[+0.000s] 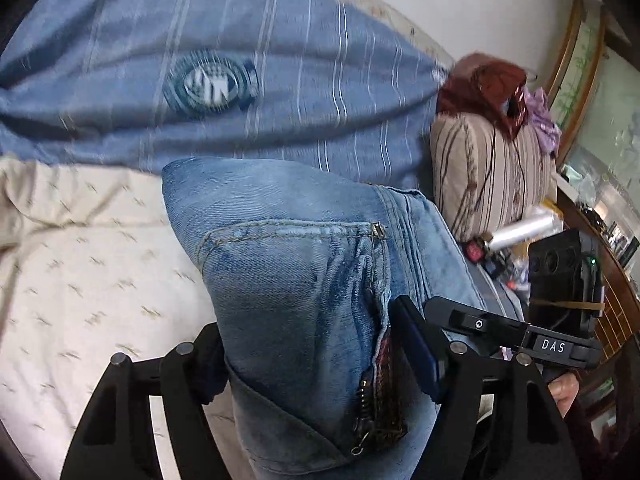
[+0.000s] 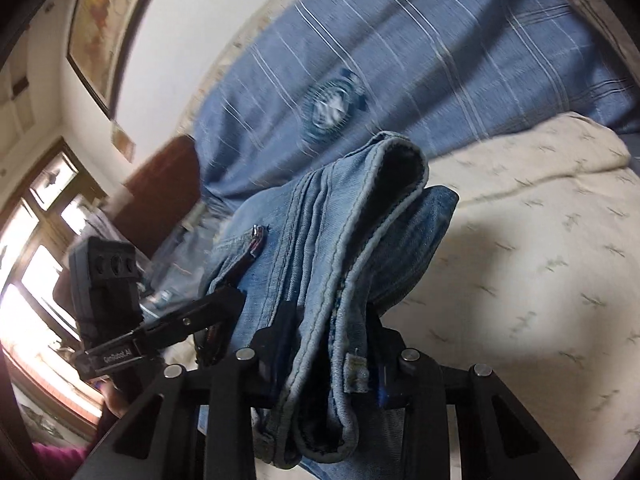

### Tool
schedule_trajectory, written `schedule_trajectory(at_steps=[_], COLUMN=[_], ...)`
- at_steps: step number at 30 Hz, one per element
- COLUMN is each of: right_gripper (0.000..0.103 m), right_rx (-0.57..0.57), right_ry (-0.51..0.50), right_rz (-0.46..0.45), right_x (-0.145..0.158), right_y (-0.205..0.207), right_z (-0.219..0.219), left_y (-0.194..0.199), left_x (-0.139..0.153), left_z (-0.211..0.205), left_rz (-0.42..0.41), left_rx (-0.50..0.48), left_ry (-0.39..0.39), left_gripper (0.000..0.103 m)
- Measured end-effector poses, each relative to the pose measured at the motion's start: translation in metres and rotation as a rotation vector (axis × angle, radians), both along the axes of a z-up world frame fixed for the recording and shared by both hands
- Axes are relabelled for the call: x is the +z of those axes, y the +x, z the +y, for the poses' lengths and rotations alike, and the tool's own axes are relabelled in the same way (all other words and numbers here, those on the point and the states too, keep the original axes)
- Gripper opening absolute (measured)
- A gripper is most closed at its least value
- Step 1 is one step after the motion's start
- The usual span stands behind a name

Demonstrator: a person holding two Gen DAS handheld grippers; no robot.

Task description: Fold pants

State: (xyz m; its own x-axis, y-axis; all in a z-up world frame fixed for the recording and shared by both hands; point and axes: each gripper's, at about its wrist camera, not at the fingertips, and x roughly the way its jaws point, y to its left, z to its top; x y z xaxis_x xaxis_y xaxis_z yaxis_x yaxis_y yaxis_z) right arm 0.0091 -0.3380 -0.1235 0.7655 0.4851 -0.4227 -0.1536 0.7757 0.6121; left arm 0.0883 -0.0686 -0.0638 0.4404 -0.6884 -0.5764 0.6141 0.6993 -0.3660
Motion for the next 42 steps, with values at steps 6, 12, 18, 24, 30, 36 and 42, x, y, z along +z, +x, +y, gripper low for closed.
schedule_trajectory(at_steps=[6, 12, 18, 24, 30, 36, 42], right_gripper=[0.035, 0.035, 0.035, 0.058, 0.060, 0.065, 0.065], right_rx=[0.002, 0.009, -0.019, -0.040, -0.070, -0.165, -0.212], right_ry=[0.053, 0.041, -0.013, -0.118, -0.194, -0.241, -0.300], right_rz=[-0.038, 0.056, 0.215, 0.292, 0.190, -0.031, -0.155], right_x=[0.005, -0.018, -0.060, -0.067, -0.038, 0.000, 0.025], right_y=[0.015, 0.041, 0.061, 0.064, 0.042, 0.002, -0.019], right_z=[0.017, 0.033, 0.038, 0.043, 0.040, 0.035, 0.048], left_y=[0.011, 0.039, 0.057, 0.060, 0.030, -0.015, -0.044], left_x=[0.003, -0.028, -0.073, -0.083, -0.047, 0.000, 0.019], left_z=[0.015, 0.022, 0.015, 0.021, 0.024, 0.037, 0.051], left_rz=[-0.034, 0.069, 0.129, 0.162, 0.022, -0.180, -0.219], left_rx=[0.074, 0.134, 0.194, 0.234, 0.250, 0.359, 0.488], left_ry=[0.011, 0.047, 0.197, 0.216, 0.237, 0.262, 0.335], left_gripper=[0.075, 0.075, 0.076, 0.083, 0.083, 0.092, 0.094])
